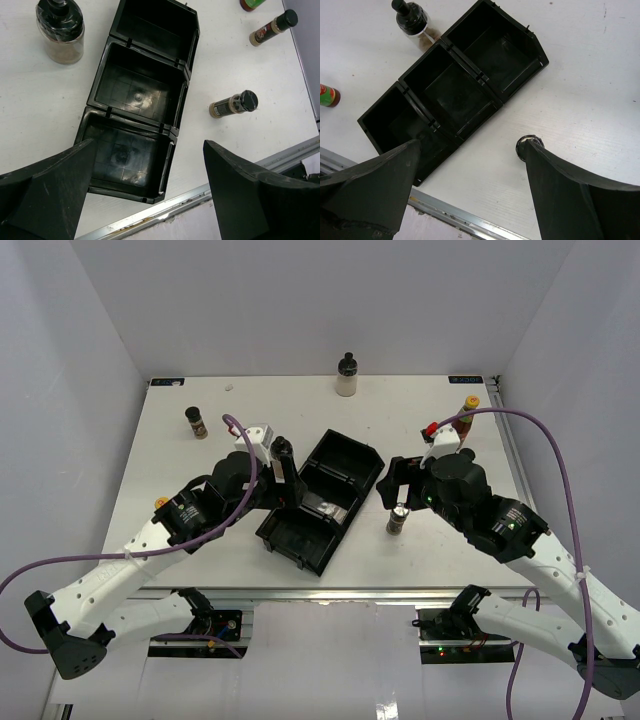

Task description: Organize the condiment bottles

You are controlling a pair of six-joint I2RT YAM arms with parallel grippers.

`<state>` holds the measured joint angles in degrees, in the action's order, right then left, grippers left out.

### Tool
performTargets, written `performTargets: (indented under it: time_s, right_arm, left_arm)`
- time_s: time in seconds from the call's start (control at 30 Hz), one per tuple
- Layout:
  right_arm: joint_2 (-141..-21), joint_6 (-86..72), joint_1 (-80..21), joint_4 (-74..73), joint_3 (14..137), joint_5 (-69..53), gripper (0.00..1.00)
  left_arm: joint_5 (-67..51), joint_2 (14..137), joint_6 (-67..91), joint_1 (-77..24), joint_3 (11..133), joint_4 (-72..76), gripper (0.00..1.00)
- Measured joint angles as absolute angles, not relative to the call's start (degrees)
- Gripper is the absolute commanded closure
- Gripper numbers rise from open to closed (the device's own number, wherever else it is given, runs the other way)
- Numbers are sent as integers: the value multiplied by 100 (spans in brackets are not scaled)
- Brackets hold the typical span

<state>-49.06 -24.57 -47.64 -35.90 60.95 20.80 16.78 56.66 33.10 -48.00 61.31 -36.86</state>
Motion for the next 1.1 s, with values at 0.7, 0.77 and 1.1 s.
performTargets:
  time_s: [0.7,0.77,1.1]
  right_arm:
    - [-4831,-2498,-4764,-3579,6088,2080,10]
    - [-4823,-2490,-4764,-3555,6054,2080,10]
    - [-4609,-2430,-4764,-3564,5868,2125,10]
  left_arm:
    - [3764,6238,4961,-3899,7412,-6091,13]
    - [3852,6295,5123,-3388,7461,-6411,15]
    - [4591,5843,6211,-2721,7440,-7496,17]
